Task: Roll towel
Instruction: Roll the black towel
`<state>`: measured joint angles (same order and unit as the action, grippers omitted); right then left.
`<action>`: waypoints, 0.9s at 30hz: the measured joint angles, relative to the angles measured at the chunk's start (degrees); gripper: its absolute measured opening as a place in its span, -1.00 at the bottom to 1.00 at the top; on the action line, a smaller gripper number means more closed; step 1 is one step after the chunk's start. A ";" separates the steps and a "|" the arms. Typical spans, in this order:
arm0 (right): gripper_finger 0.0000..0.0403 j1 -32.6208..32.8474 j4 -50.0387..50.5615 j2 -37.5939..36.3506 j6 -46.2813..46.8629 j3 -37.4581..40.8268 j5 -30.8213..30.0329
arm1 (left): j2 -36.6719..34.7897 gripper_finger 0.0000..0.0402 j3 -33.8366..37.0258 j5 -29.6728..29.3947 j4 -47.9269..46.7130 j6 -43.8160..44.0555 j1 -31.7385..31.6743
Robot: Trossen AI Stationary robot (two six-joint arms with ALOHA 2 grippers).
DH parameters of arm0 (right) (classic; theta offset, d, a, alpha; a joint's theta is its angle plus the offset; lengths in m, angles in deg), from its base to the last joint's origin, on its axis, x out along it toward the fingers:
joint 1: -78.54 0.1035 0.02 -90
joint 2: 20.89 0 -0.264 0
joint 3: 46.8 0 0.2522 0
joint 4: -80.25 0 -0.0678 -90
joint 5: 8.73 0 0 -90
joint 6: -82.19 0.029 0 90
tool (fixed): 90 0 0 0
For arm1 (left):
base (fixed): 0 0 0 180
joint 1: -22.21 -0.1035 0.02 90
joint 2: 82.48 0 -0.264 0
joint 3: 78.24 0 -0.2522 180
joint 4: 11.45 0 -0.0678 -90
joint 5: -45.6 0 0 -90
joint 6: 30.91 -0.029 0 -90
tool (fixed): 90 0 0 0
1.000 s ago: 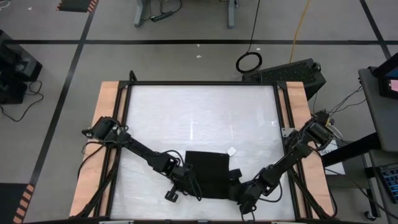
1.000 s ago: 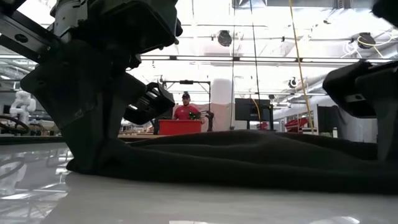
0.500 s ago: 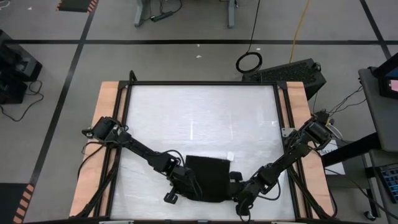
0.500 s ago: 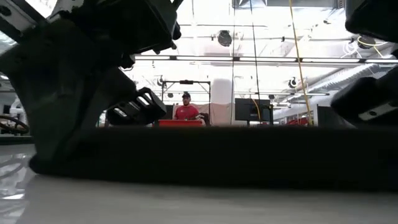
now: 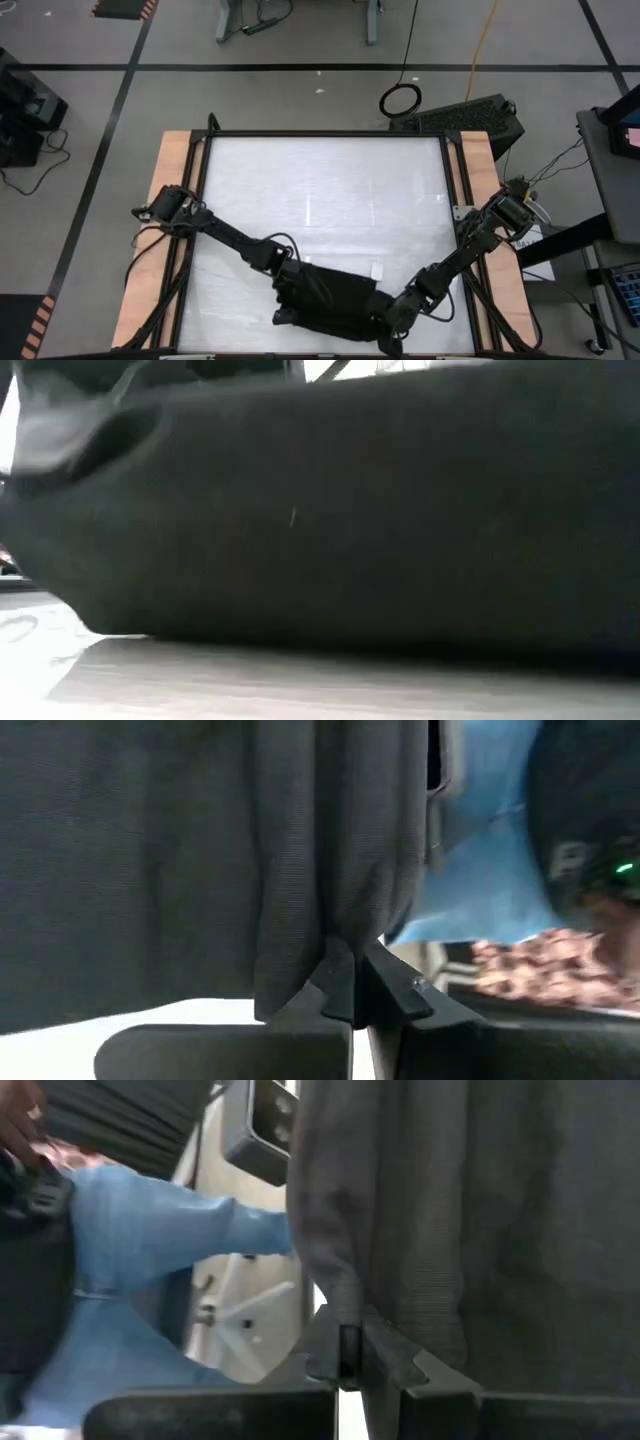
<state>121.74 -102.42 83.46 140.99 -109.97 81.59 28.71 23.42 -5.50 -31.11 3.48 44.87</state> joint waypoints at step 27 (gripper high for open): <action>-0.95 0.00 5.56 -0.14 29.34 -0.07 -8.69 | -1.15 -0.97 -0.04 -7.94 -9.40 8.79 -4.31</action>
<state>121.74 -96.87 83.32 170.33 -110.03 72.89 27.56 23.38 -13.44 -40.51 12.27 40.56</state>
